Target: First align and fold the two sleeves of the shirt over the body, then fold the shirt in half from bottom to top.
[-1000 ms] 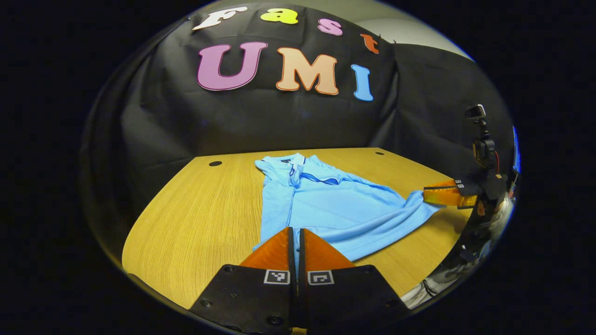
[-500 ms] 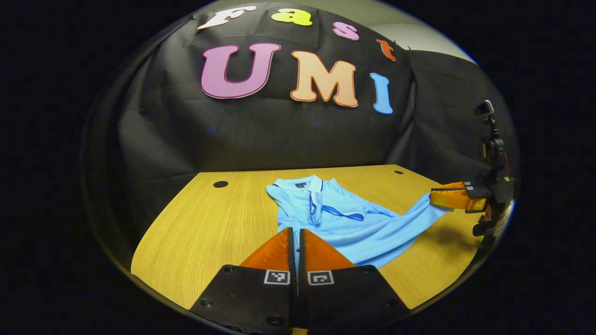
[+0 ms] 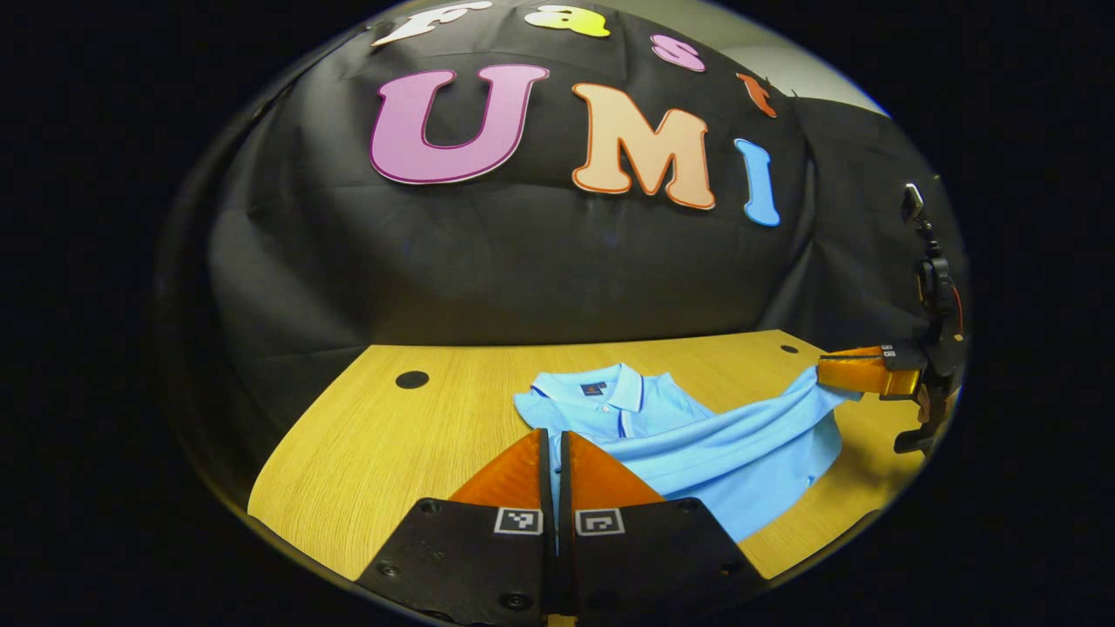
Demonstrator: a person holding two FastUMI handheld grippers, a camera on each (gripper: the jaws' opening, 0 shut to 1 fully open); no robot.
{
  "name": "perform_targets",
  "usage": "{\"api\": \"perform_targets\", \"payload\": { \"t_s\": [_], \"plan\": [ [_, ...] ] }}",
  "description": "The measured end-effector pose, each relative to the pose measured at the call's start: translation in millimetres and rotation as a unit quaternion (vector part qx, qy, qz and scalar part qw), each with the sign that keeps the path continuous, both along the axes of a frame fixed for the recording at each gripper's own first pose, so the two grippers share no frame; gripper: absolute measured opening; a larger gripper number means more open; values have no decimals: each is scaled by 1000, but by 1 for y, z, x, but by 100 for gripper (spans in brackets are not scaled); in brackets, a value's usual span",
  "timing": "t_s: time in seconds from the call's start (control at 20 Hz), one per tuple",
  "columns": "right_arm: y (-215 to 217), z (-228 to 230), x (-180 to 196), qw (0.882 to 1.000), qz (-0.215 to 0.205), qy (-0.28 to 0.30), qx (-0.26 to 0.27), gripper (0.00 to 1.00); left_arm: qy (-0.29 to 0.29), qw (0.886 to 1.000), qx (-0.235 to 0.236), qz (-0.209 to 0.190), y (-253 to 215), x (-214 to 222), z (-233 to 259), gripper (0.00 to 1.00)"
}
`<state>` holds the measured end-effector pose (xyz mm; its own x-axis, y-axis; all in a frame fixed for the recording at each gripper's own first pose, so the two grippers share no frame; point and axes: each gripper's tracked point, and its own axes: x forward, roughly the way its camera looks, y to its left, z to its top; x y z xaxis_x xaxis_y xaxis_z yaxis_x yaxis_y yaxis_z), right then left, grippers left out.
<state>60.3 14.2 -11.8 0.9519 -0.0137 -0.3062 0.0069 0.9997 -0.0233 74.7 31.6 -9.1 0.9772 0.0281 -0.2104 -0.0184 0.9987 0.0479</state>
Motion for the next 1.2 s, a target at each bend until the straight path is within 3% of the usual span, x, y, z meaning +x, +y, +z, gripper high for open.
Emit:
{"api": "perform_targets", "payload": {
  "t_s": [0.25, 0.5, 0.85, 0.9, 0.95, 1.0, 1.15, 1.2],
  "plan": [
    [-1, -12, 60, 999, -21, 4, -26, 2, -5, 1000, 7, 29, 17, 55, 4, 0],
    [-14, -35, 110, 998, -57, 8, -10, 2, 15, 998, 15, 57, 41, 96, -19, 0],
    [-17, -73, 125, 997, -68, 39, 28, 3, 30, 996, 28, 78, 49, 116, -40, 0],
    [-16, -74, 124, 996, -67, 41, 31, 5, 29, 996, 24, 80, 49, 112, -39, 4],
    [-14, -73, 123, 996, -63, 41, 40, 18, 31, 996, 19, 86, 50, 110, -41, 14],
    [-11, -71, 120, 996, -61, 40, 47, 22, 35, 995, 14, 90, 51, 104, -42, 36],
    [-13, -59, 109, 996, -56, 21, 59, 100, 21, 994, 12, 107, 57, 90, -34, 99],
    [-14, -57, 104, 996, -55, 16, 65, 99, 15, 994, 14, 106, 56, 83, -31, 98]
  ]
}}
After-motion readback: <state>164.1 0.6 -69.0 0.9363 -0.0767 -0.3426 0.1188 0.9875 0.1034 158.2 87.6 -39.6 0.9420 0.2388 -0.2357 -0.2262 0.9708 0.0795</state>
